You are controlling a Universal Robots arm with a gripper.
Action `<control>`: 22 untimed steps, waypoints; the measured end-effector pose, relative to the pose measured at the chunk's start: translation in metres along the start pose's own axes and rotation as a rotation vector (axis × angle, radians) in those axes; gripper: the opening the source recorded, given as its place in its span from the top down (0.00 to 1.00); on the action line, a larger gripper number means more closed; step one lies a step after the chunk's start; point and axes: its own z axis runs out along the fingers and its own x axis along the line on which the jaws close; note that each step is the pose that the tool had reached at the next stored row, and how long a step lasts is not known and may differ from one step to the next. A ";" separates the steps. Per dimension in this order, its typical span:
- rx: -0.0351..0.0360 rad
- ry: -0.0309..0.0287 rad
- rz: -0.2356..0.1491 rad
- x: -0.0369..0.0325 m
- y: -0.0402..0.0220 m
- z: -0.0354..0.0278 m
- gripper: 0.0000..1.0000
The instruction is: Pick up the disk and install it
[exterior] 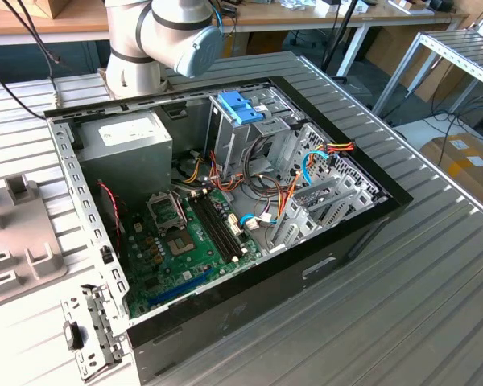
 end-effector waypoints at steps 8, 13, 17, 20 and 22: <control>-0.0025 -0.0012 -0.088 0.0000 0.0000 0.0000 0.89; -0.0039 -0.0019 -0.135 0.0000 0.0000 0.0000 0.89; -0.0051 -0.0026 -0.177 0.0000 0.0000 0.0000 0.89; -0.0058 -0.0029 -0.203 0.0000 0.0000 0.0000 0.89; -0.0065 -0.0032 -0.223 0.0000 0.0000 0.0000 0.89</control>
